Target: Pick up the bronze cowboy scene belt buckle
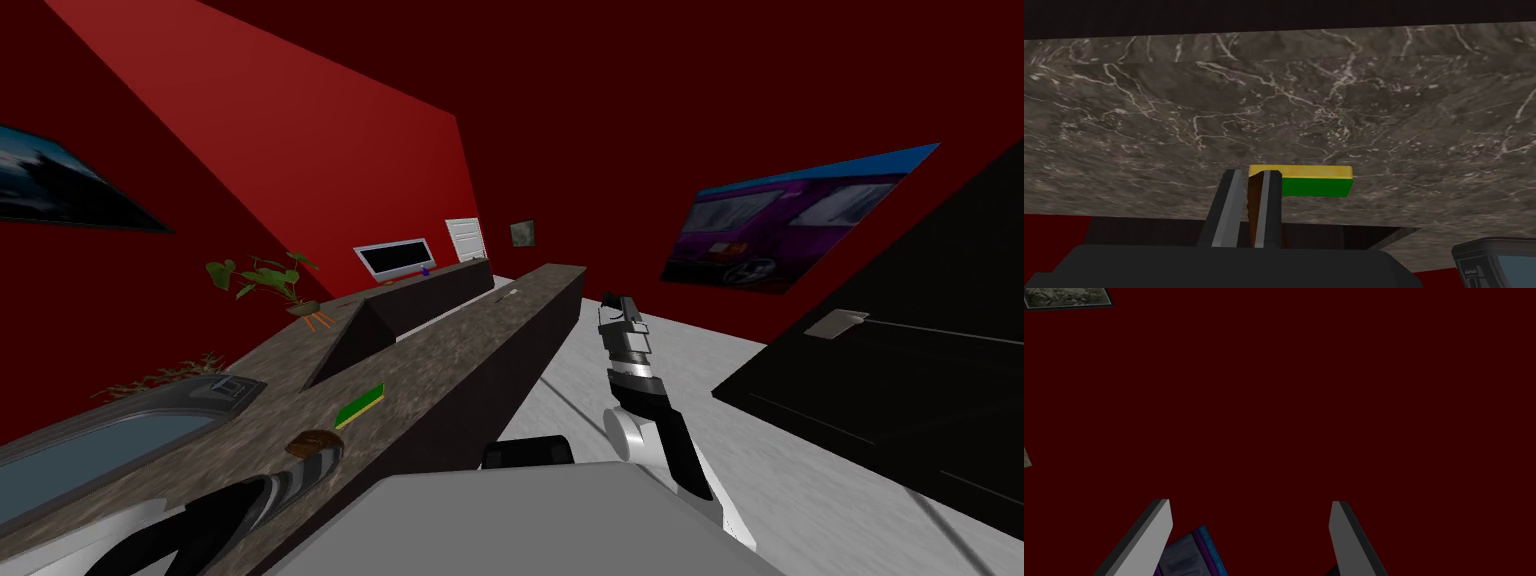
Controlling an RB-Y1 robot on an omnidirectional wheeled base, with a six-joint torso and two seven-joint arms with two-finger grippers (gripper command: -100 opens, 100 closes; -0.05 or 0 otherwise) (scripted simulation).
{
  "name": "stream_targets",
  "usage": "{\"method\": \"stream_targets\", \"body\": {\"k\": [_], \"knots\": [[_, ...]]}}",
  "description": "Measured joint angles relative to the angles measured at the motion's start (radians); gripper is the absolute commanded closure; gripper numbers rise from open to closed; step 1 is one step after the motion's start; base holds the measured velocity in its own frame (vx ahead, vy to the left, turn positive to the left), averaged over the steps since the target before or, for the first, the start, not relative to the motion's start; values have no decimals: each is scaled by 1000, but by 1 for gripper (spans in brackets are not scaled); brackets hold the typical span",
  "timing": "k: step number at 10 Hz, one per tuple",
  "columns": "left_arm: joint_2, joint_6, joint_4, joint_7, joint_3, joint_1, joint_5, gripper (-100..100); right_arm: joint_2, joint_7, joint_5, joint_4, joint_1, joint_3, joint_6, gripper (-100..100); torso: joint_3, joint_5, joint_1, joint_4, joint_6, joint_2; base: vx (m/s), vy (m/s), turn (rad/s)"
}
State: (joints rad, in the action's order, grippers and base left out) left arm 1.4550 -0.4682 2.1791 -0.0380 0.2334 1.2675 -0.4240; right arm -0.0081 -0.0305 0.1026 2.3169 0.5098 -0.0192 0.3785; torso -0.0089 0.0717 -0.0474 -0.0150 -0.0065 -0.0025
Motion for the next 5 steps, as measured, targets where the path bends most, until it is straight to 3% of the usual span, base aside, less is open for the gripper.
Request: {"method": "stream_targets", "body": {"k": [2,4,5], "knots": [[-36,-51,63,3,67,54,52,100,0,0,0,0,0,0,0,0,-1,0,-3,0,-1,-1,23,52,59],[-44,-88,101,3,115,61,71,100,0,0,0,0,0,0,0,0,0,0,1,0,0,0,-6,6,-19],[-44,-90,102,4,119,60,71,0,0,0,0,0,0,0,0,0,0,0,1,-1,-1,1,0,0,0]]}}
